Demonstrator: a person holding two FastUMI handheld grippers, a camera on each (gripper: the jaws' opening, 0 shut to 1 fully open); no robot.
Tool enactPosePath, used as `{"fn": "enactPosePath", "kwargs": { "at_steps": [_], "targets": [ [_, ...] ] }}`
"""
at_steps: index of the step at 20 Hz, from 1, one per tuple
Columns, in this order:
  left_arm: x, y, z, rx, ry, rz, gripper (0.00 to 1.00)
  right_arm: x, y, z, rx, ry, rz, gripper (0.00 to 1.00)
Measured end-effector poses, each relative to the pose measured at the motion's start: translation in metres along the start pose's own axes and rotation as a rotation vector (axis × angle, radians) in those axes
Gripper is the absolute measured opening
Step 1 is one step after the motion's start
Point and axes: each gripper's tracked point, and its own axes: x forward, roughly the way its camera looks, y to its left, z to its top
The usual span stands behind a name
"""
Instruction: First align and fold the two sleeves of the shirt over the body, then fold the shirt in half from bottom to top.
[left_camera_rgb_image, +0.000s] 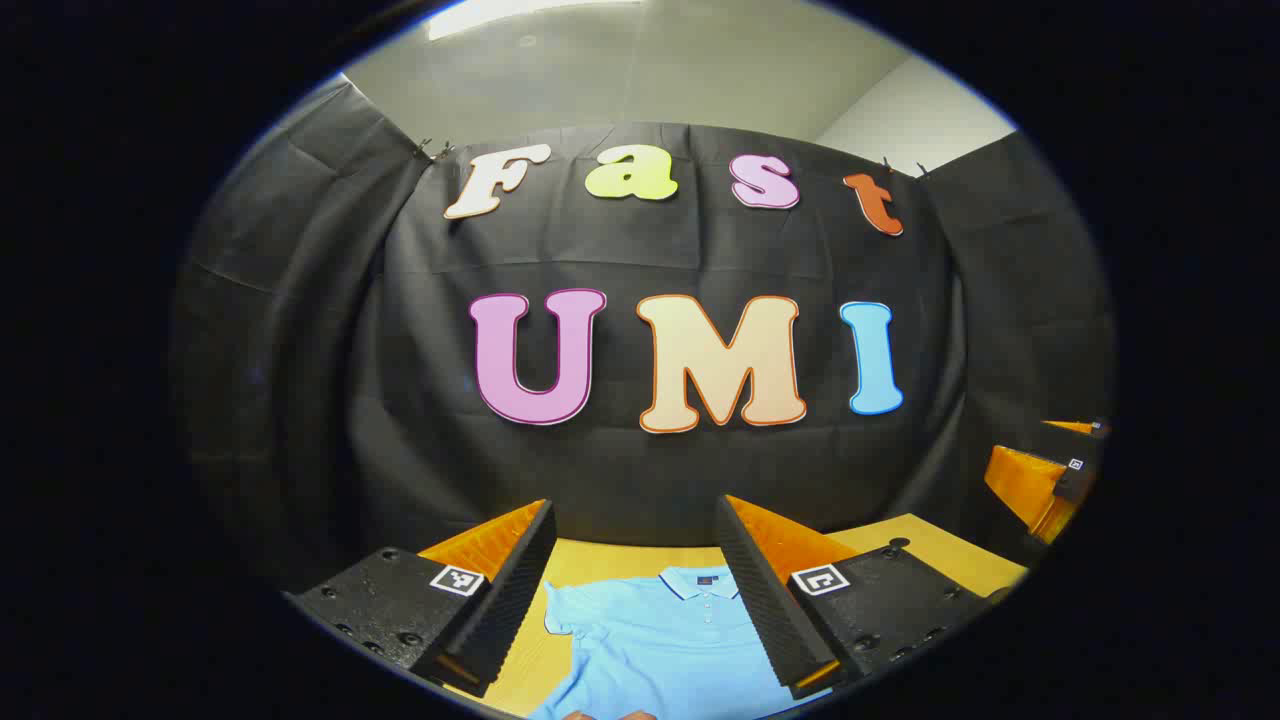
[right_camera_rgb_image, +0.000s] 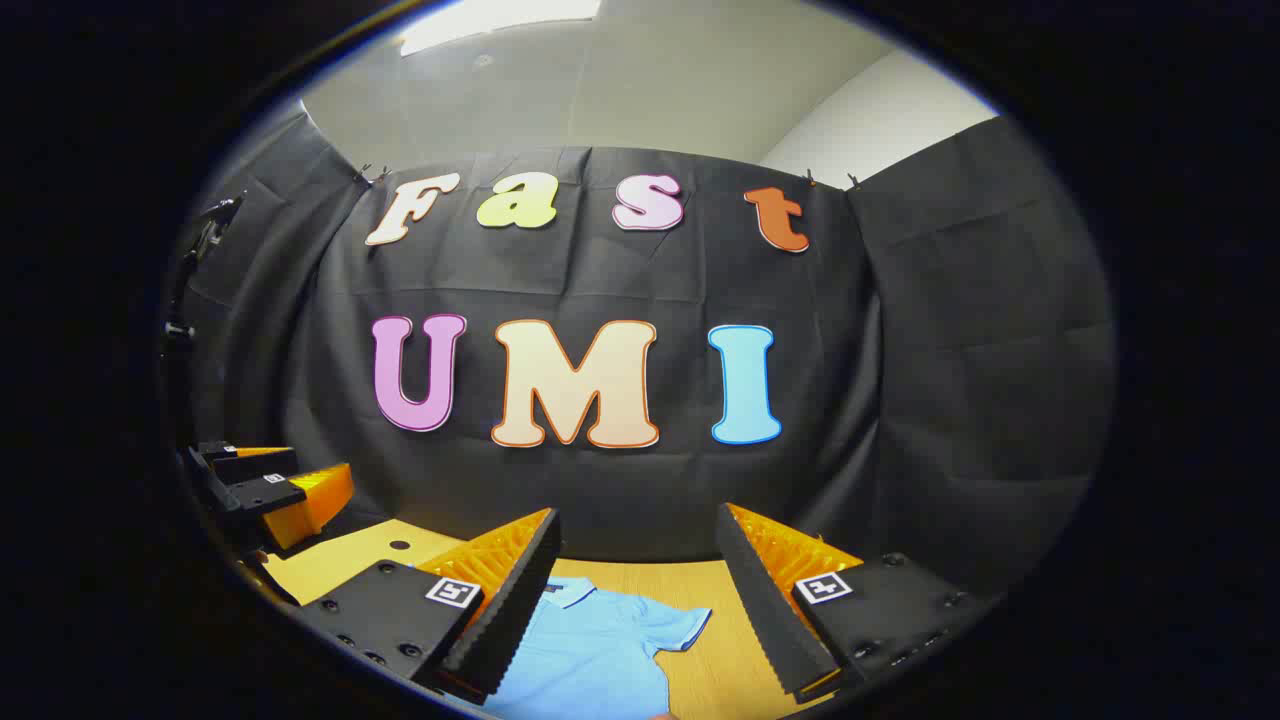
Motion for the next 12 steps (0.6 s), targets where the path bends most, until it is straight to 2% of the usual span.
{"fn": "enactPosePath", "kwargs": {
  "at_steps": [12],
  "targets": [
    [0.008, 0.002, 0.001, 0.015, -0.017, -0.03, 0.94, 0.009, 0.013, 0.001, -0.002, 0.008, 0.012, 0.98]
  ]
}}
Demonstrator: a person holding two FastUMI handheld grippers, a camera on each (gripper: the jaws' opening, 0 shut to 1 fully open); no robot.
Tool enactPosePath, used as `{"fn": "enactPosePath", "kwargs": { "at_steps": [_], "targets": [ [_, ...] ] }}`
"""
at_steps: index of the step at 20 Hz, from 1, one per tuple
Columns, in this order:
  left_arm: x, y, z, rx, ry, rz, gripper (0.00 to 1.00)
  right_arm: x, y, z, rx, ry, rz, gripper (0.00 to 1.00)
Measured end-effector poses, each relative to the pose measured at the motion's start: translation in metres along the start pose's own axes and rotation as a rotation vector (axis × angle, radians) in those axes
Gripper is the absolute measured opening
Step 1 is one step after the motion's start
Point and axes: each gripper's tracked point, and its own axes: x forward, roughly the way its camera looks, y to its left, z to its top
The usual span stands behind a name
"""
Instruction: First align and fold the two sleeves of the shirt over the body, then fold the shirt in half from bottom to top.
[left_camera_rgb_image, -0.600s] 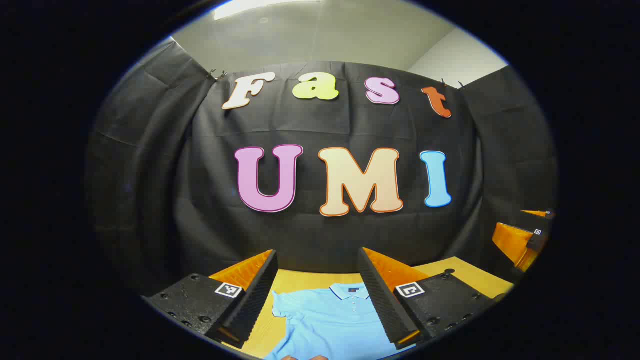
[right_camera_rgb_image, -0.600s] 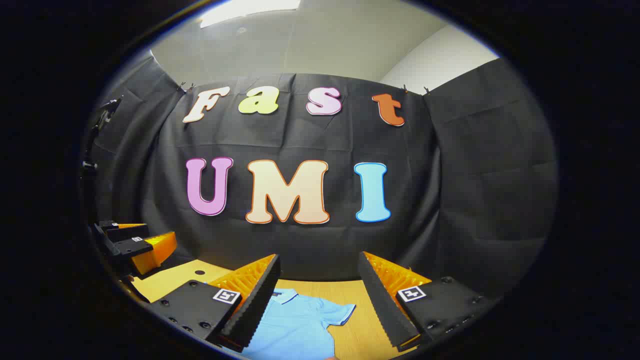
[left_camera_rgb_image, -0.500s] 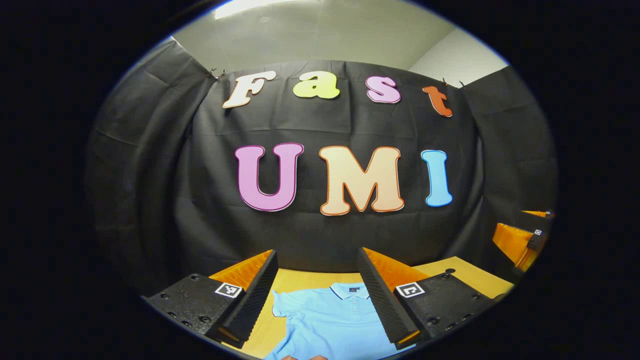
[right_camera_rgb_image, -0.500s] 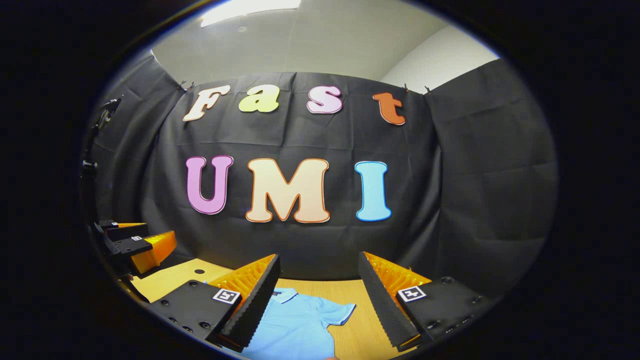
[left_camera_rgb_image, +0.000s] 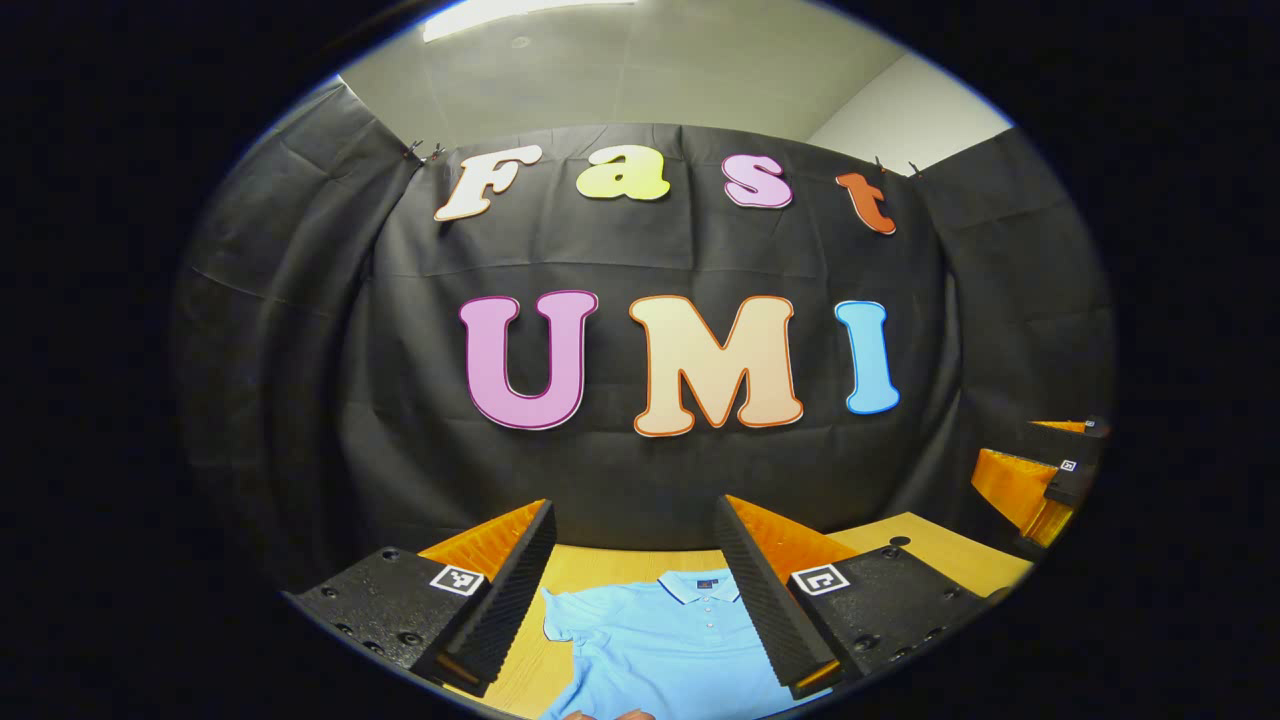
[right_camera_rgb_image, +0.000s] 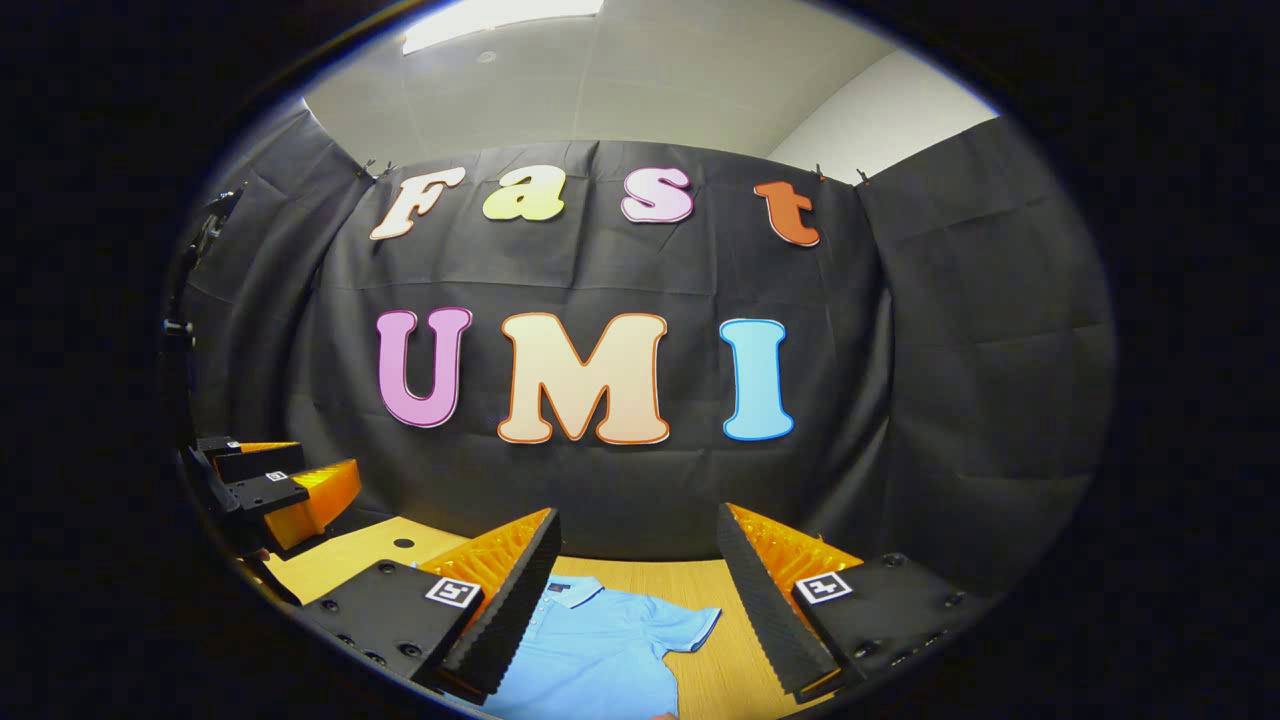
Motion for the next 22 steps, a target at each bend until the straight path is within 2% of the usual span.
{"fn": "enactPosePath", "kwargs": {
  "at_steps": [7, 13, 18, 22],
  "targets": [
    [0.003, 0.005, -0.003, -0.005, 0.001, -0.006, 0.94, 0.014, -0.001, -0.006, -0.026, 0.006, -0.011, 0.98],
    [0.009, 0.019, -0.003, 0.008, -0.013, -0.008, 0.95, 0.063, -0.01, -0.043, -0.048, 0.07, -0.034, 0.98],
    [0.018, 0.037, -0.015, 0.015, 0.011, 0.017, 0.95, 0.112, -0.028, -0.094, -0.017, 0.172, -0.077, 0.98],
    [0.027, 0.055, -0.029, 0.037, 0.051, 0.056, 0.95, 0.151, -0.047, -0.157, -0.069, 0.287, -0.111, 0.98]
  ]
}}
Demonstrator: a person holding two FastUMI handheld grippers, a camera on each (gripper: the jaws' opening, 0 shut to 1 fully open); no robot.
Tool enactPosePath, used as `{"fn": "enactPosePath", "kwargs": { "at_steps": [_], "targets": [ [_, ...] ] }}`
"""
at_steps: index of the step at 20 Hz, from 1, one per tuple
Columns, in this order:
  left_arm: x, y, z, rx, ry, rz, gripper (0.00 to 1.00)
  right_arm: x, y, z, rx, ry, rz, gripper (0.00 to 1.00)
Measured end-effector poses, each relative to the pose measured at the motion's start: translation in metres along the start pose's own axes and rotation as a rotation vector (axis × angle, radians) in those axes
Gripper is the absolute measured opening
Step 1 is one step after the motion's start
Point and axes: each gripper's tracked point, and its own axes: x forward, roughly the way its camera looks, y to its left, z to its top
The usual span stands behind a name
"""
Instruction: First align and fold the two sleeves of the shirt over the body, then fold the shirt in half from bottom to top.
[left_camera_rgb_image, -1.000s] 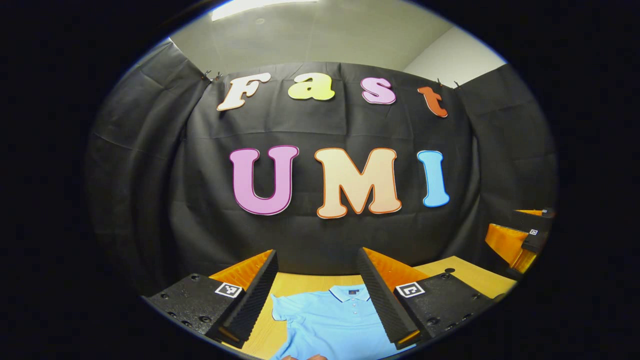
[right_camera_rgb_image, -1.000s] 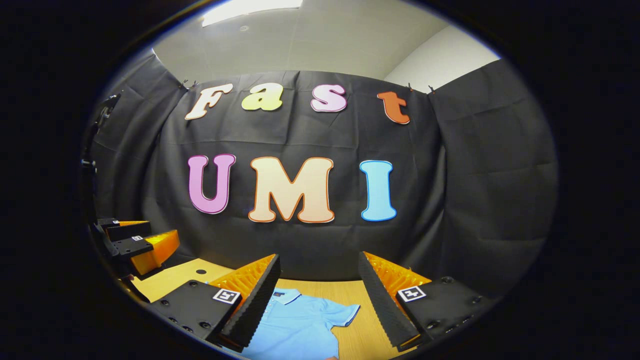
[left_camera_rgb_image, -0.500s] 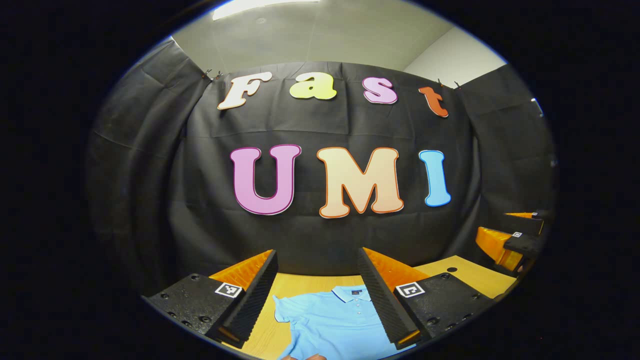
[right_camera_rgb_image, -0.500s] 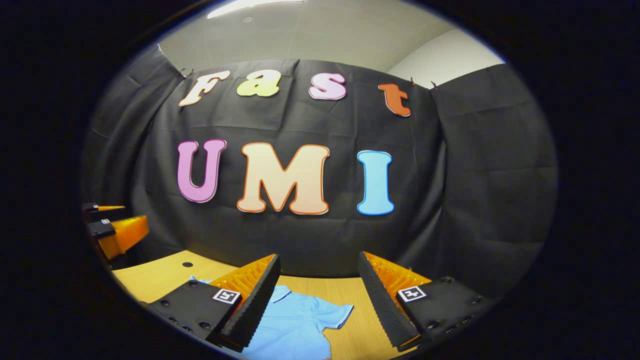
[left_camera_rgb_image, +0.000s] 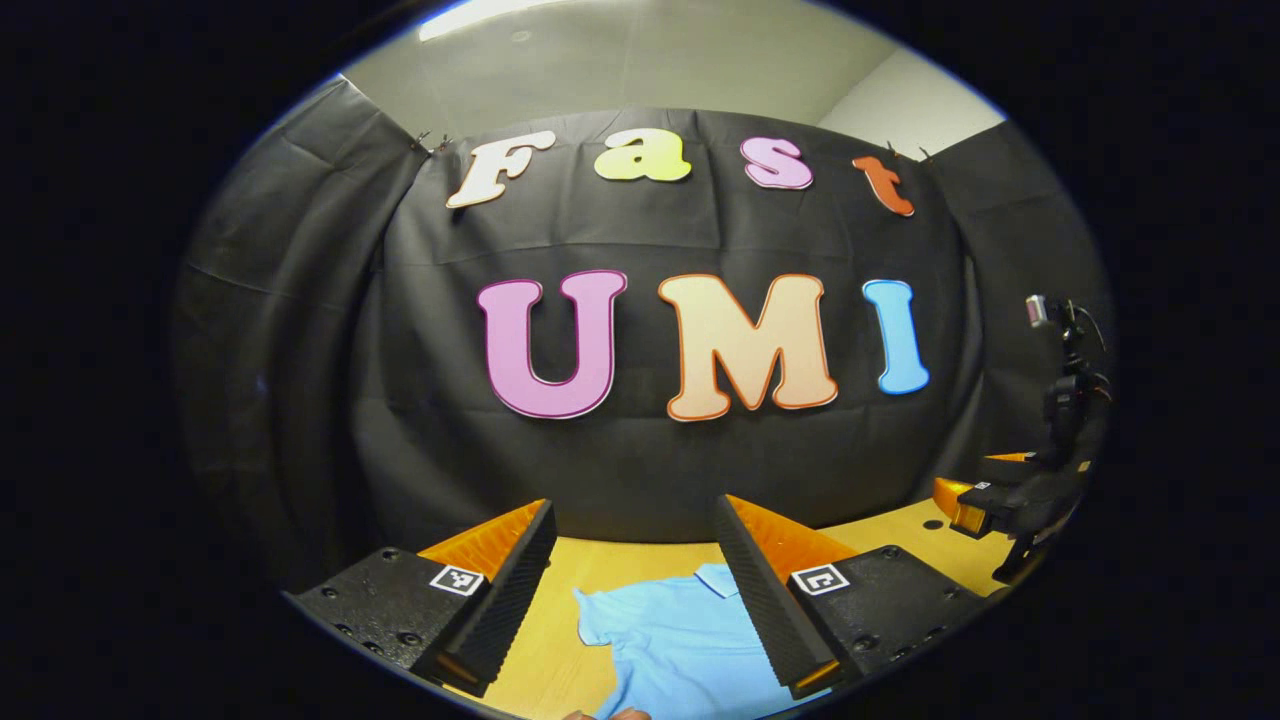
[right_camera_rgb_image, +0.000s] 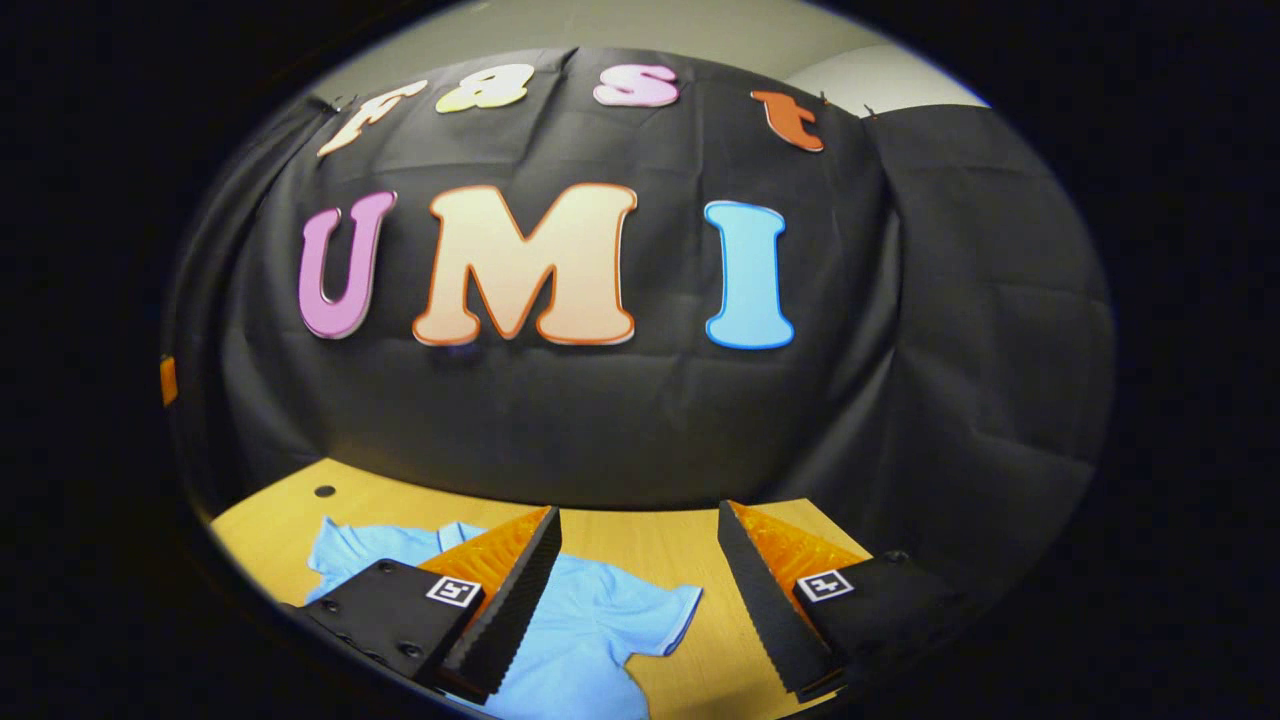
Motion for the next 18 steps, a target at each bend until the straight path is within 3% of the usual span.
{"fn": "enactPosePath", "kwargs": {
  "at_steps": [10, 18],
  "targets": [
    [0.022, 0.025, -0.039, 0.009, 0.101, 0.044, 0.95, 0.098, -0.028, -0.156, -0.033, 0.344, -0.089, 0.99],
    [0.028, 0.033, -0.055, 0.033, 0.152, 0.055, 0.95, 0.115, -0.035, -0.23, 0.023, 0.527, -0.13, 1.0]
  ]
}}
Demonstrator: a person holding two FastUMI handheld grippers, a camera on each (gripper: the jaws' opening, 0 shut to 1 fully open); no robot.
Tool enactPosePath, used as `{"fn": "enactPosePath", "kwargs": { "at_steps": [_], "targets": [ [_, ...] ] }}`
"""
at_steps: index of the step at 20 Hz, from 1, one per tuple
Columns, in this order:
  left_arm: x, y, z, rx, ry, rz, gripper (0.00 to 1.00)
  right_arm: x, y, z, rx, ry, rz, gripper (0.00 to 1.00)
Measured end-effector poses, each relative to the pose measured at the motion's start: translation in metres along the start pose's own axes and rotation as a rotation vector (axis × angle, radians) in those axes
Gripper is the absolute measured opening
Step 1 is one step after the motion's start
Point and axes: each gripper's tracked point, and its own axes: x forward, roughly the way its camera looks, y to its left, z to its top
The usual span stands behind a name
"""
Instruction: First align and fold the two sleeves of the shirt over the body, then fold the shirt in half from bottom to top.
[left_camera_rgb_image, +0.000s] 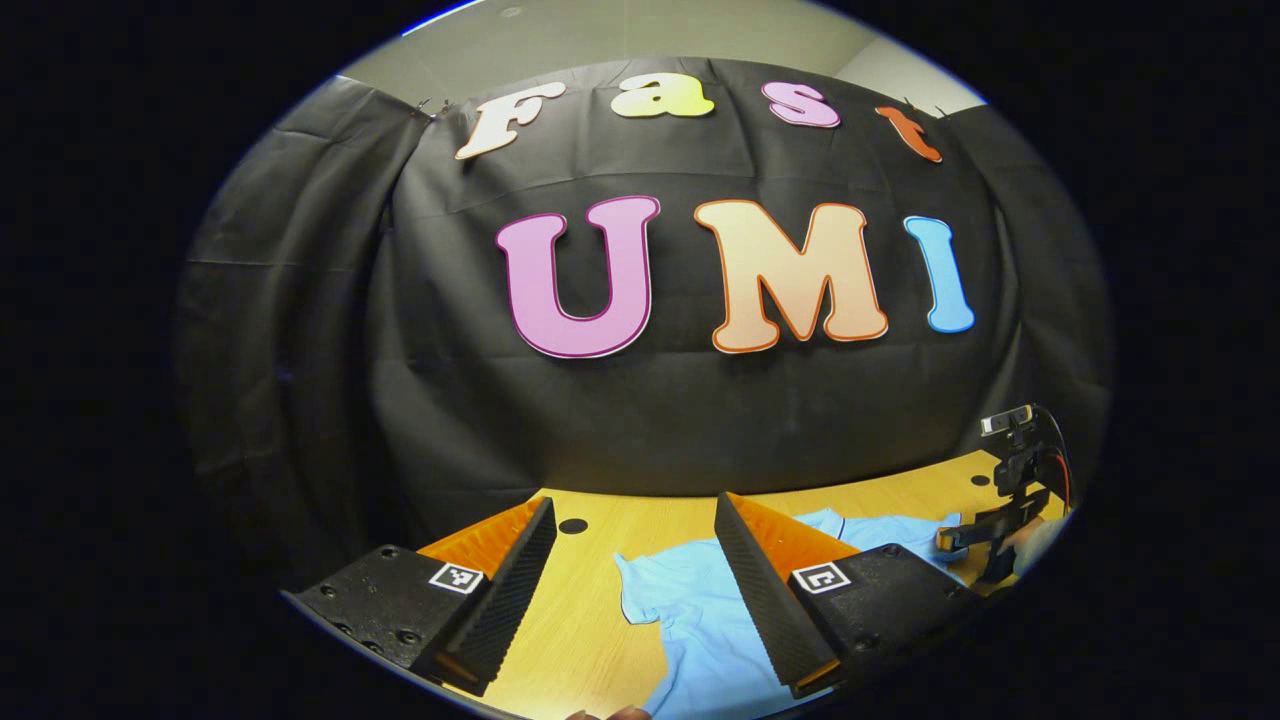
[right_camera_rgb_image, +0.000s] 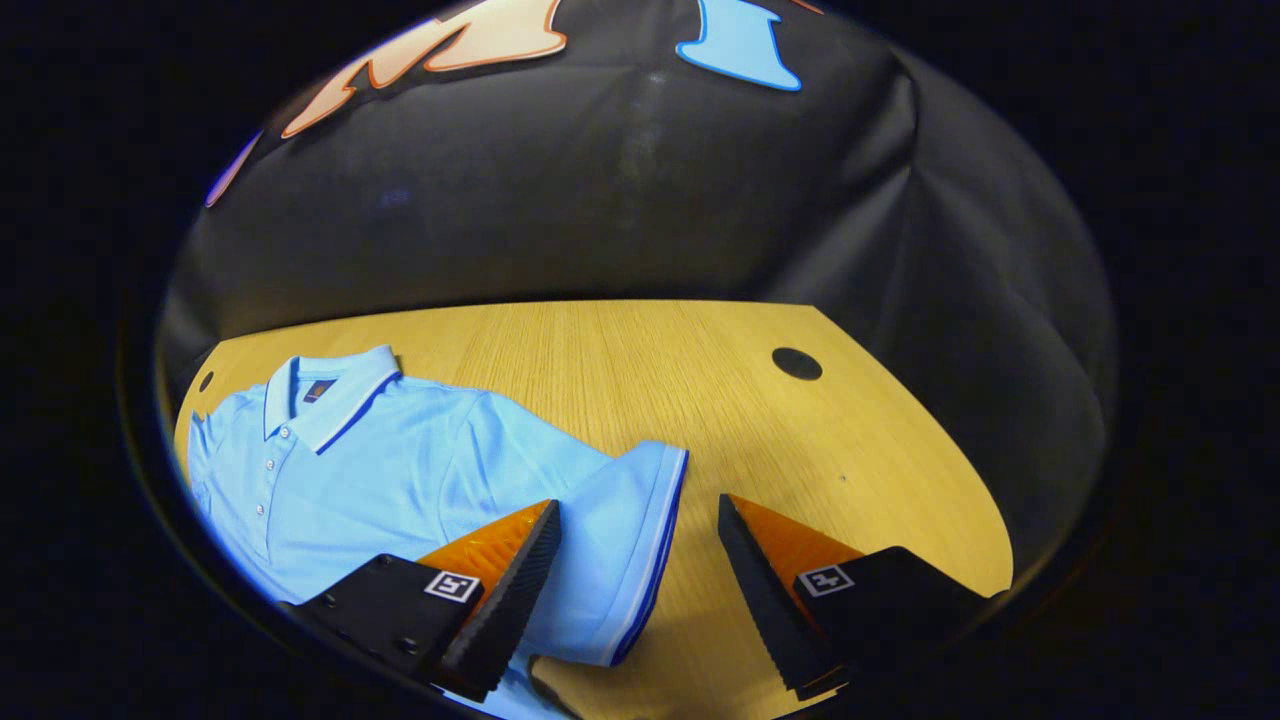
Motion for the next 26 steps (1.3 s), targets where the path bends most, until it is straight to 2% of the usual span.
{"fn": "enactPosePath", "kwargs": {
  "at_steps": [3, 4, 5, 8, 10, 15, 16, 19, 23, 26],
  "targets": [
    [0.001, -0.001, -0.001, 0.005, -0.005, -0.001, 0.95, 0.001, 0.002, -0.003, 0.051, 0.033, 0.025, 0.98],
    [0.001, -0.001, -0.001, 0.003, -0.005, -0.002, 0.95, 0.001, 0.006, -0.003, 0.102, 0.05, 0.045, 0.96],
    [0.002, -0.002, -0.001, -0.002, -0.002, -0.006, 0.96, 0.003, 0.007, -0.003, 0.115, 0.047, 0.038, 0.94],
    [0.002, -0.004, -0.008, -0.027, 0.023, -0.015, 0.96, -0.001, 0.013, 0.001, 0.134, 0.037, 0.063, 0.17],
    [0.0, -0.003, -0.01, -0.026, 0.03, -0.008, 0.95, -0.006, 0.031, 0.001, 0.177, 0.059, 0.117, 0.03],
    [-0.001, 0.001, -0.004, -0.021, 0.004, 0.002, 0.94, -0.037, 0.057, 0.031, 0.172, -0.021, 0.201, 0.0],
    [-0.001, 0.001, -0.005, -0.025, 0.006, 0.002, 0.94, -0.046, 0.065, 0.038, 0.176, -0.038, 0.224, 0.03],
    [-0.002, -0.002, -0.011, -0.042, 0.024, 0.002, 0.94, -0.064, 0.106, 0.055, 0.191, -0.073, 0.299, 0.03],
    [0.001, 0.0, -0.019, -0.044, 0.035, 0.003, 0.94, -0.068, 0.156, 0.049, 0.16, -0.056, 0.367, 0.02],
    [0.008, 0.006, -0.031, -0.051, 0.053, 0.011, 0.94, -0.066, 0.181, 0.035, 0.136, -0.033, 0.39, 0.02]
  ]
}}
